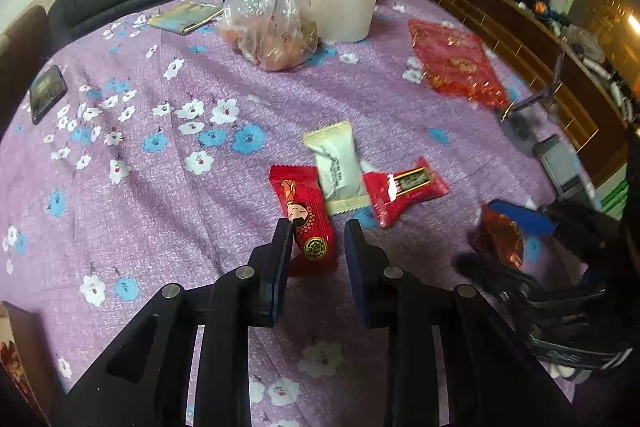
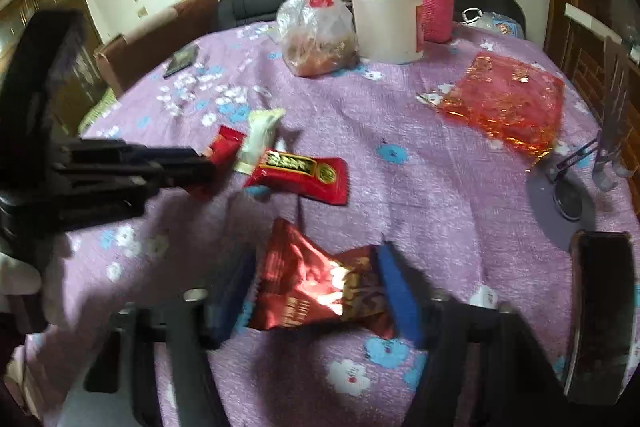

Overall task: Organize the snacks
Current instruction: 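Grasp the red-gold bag with the right tool while the left tool grasps the red cake packet, then carry both snacks over the cardboard box and open both tools to drop them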

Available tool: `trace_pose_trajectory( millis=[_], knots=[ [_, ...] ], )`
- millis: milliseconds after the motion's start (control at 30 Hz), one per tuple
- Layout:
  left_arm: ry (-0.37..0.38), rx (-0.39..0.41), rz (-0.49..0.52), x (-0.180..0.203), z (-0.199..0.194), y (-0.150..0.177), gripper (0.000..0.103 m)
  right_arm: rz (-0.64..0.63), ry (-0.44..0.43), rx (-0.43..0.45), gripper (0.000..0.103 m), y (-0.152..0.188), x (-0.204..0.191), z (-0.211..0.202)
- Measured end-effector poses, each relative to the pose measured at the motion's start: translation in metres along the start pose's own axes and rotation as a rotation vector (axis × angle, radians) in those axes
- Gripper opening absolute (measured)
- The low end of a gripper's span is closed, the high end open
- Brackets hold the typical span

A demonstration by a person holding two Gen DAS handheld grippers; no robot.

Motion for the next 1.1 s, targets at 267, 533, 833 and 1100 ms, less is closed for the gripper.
trace_pose_trajectory(
  millis=[267,533,833,1100],
  knots=[
    [-0.043,0.021,0.005,0.004,0.000,-0.003,0.026,0.066,0.004,0.022,0.043,-0.004,0.015,-0.013],
    [-0.077,0.046,0.079,0.009,0.015,-0.012,0.032,0.077,0.024,0.015,0.043,-0.004,0.018,-0.010],
    [-0.092,0.025,-0.042,-0.023,0.026,-0.002,0.037,0.109,0.020,0.023,0.043,-0.004,0.022,-0.012],
    [-0.094,-0.007,0.059,-0.001,0.021,0.003,0.022,0.159,-0.022,0.039,0.043,-0.003,0.028,-0.013]
  ],
)
Point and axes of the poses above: each gripper's, at about its wrist camera, not at the fingertips, and z roughly the way its jaws point, x to its right, y to its underside, the point moved 6 cm from there along z, roughly the way its jaws point, and after that the axes turned 3 degrees about -z, right-handed, at the moved point
